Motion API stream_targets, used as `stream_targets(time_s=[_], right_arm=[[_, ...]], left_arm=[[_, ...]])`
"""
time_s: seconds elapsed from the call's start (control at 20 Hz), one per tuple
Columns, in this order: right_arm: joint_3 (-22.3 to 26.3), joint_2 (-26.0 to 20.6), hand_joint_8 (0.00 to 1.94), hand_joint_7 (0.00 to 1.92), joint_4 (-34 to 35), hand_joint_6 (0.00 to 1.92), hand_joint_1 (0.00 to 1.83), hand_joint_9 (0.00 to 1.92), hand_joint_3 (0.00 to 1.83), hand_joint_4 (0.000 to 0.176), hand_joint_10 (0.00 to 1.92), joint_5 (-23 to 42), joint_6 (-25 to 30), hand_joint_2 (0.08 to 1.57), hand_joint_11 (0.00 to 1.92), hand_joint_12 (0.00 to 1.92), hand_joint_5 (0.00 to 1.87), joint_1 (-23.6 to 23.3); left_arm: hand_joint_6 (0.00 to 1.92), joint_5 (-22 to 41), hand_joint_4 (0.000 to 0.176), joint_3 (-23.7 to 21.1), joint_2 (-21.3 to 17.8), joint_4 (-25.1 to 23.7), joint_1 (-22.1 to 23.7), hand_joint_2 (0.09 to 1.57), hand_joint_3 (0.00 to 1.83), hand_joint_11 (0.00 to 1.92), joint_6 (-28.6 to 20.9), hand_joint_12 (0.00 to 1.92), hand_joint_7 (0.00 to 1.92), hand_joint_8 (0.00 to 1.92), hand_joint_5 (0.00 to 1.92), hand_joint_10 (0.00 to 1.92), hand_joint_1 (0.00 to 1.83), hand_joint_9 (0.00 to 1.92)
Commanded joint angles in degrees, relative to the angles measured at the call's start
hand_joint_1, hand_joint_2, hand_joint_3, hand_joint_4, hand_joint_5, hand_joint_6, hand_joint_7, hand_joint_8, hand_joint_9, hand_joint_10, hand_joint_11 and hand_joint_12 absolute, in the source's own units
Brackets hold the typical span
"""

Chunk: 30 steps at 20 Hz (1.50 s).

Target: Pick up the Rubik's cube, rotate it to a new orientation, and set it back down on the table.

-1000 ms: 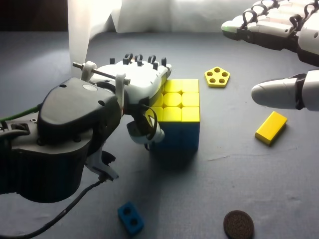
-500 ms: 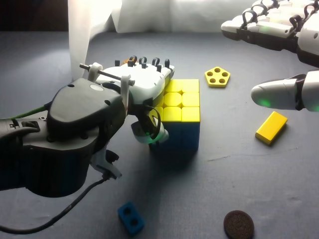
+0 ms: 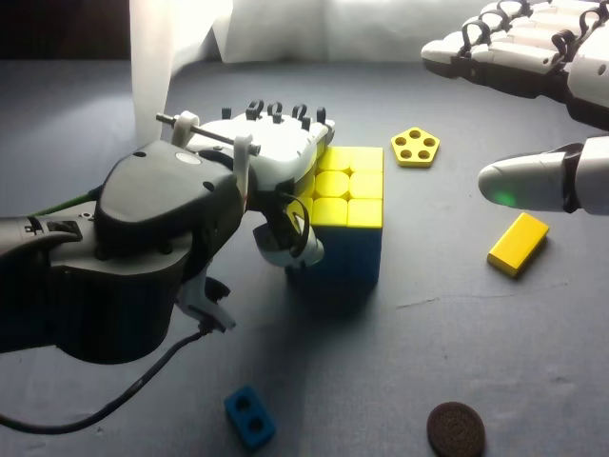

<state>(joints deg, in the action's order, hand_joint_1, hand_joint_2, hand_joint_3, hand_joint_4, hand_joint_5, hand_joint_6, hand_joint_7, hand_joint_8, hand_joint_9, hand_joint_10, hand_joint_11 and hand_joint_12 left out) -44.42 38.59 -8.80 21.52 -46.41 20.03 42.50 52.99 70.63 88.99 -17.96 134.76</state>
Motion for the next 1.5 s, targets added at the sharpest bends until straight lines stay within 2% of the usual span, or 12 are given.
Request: stream_targets(time_s=[0.0,0.1,0.2,0.5,0.7,0.95,1.1,1.15,1.25,1.45], right_arm=[[0.05,-0.27,0.00,0.04,0.71,0.00,0.00,0.03,0.00,0.000,0.00,6.69,0.07,1.28,0.00,0.00,0.00,-0.30],[0.05,-0.27,0.01,0.07,0.71,0.01,0.00,0.06,0.00,0.000,0.01,6.74,0.07,1.28,0.03,0.01,0.02,-0.30],[0.05,-0.27,0.01,0.07,0.71,0.01,0.00,0.07,0.00,0.000,0.01,6.78,0.07,1.27,0.03,0.02,0.02,-0.30],[0.07,-0.27,0.00,0.06,0.71,0.00,0.00,0.06,0.00,0.000,0.01,6.97,0.07,1.28,0.02,0.03,0.01,-0.24],[0.07,-0.28,0.01,0.08,0.71,0.01,0.00,0.08,0.00,0.000,0.01,7.32,0.07,1.27,0.00,0.26,0.03,-0.10],[0.07,-0.29,0.00,0.06,0.71,0.00,0.00,0.06,0.00,0.000,0.00,7.53,0.07,1.27,0.00,0.13,0.02,-0.03],[0.08,-0.29,0.00,0.06,0.70,0.00,0.01,0.07,0.00,0.000,0.00,7.54,0.07,1.26,0.00,0.19,0.01,-0.02],[0.08,-0.29,0.00,0.06,0.70,0.00,0.00,0.07,0.00,0.000,0.01,7.56,0.07,1.26,0.00,0.19,0.01,-0.02],[0.07,-0.30,0.00,0.07,0.70,0.00,0.00,0.08,0.00,0.000,0.01,7.57,0.07,1.26,0.00,0.24,0.02,0.00],[0.07,-0.30,0.00,0.07,0.68,0.00,0.01,0.07,0.00,0.000,0.00,7.57,0.06,1.26,0.00,0.19,0.01,0.00]], left_arm=[[0.00,1.28,0.000,0.40,0.10,-4.07,0.88,1.15,0.01,0.02,-0.11,0.01,0.00,0.00,0.00,0.00,0.91,0.00],[0.00,0.45,0.000,0.49,0.10,-4.37,0.95,1.11,0.00,0.02,-0.11,0.01,0.00,0.00,0.00,0.00,0.92,0.00],[0.00,-0.36,0.000,0.51,0.19,-4.52,0.80,1.14,0.00,0.02,-0.11,0.01,0.00,0.00,0.00,0.00,0.87,0.00],[0.00,-1.43,0.000,0.75,1.22,-4.64,-0.03,1.13,0.00,0.01,-0.11,0.01,0.00,0.00,0.00,0.00,0.88,0.00],[0.00,-1.43,0.000,1.13,1.43,-4.27,-0.35,1.14,0.00,0.01,-0.11,0.00,0.00,0.00,0.00,0.00,0.90,0.00],[0.00,-1.44,0.000,1.32,0.96,-4.22,-0.84,1.12,0.00,0.01,-0.10,0.01,0.00,0.00,0.00,0.00,0.84,0.00],[0.00,-1.44,0.000,1.35,0.46,-4.06,-0.85,1.12,0.00,0.00,0.09,0.00,0.00,0.00,0.00,0.00,0.91,0.00],[0.00,-1.44,0.000,1.41,0.27,-4.05,-0.76,1.13,0.00,0.01,0.09,0.01,0.00,0.00,0.00,0.00,0.86,0.00],[0.00,-1.44,0.000,1.48,0.14,-4.05,-0.60,1.11,0.00,0.03,0.10,0.02,0.00,0.00,0.00,0.00,0.91,0.00],[0.00,-1.43,0.000,1.48,0.16,-3.65,-0.40,1.11,0.00,0.03,0.39,0.04,0.00,0.00,0.00,0.00,0.91,0.00]])
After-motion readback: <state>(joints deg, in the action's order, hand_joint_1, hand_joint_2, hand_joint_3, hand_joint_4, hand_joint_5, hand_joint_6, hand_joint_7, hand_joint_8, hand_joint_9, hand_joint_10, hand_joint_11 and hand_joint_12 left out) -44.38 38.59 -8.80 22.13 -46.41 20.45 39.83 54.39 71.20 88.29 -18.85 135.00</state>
